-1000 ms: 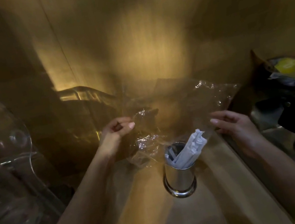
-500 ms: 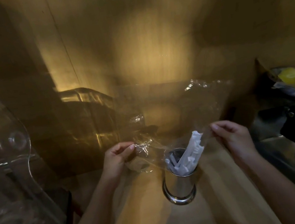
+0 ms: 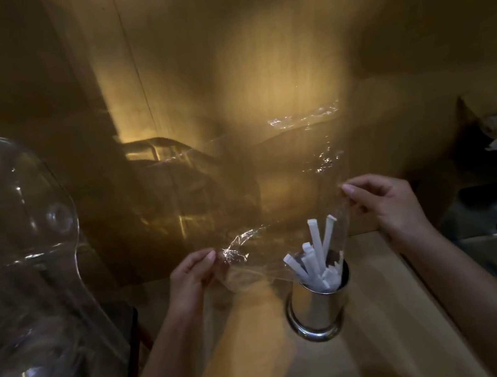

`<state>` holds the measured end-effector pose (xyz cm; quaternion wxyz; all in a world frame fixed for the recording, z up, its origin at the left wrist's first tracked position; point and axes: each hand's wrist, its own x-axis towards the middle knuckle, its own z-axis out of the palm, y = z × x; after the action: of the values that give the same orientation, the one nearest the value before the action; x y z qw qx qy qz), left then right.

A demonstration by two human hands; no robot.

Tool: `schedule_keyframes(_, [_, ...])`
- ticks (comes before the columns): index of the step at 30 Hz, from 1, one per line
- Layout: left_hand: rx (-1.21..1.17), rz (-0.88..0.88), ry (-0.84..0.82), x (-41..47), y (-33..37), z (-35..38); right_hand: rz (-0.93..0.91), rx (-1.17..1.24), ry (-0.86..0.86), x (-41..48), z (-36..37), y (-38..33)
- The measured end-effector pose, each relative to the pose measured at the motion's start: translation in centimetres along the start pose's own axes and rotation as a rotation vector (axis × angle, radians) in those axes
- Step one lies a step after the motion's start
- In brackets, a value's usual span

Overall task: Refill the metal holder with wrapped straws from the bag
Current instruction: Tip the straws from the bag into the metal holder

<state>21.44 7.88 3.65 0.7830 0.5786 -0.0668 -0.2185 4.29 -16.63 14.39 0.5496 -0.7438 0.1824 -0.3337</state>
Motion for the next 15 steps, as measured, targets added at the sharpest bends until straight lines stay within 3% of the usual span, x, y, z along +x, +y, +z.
schedule_keyframes(5, [0.090, 0.093, -0.087, -0.9, 1.4, 2.1, 0.079, -0.059, 0.130, -0.7, -2.4, 1.6])
schedule_keyframes(8, [0.208, 0.185, -0.212, -1.6, 2.2, 4.1, 0.147, 0.039, 0.266, -1.4, -4.0, 1.9])
schedule_keyframes(10, [0.257, 0.291, -0.198, -1.7, 2.8, 4.9, 0.091, 0.102, 0.307, -1.6, -4.4, 1.5])
schedule_keyframes(15, [0.373, 0.306, -0.175, -1.0, 3.3, 5.3, -0.009, -0.044, 0.164, -1.6, -3.4, 0.3])
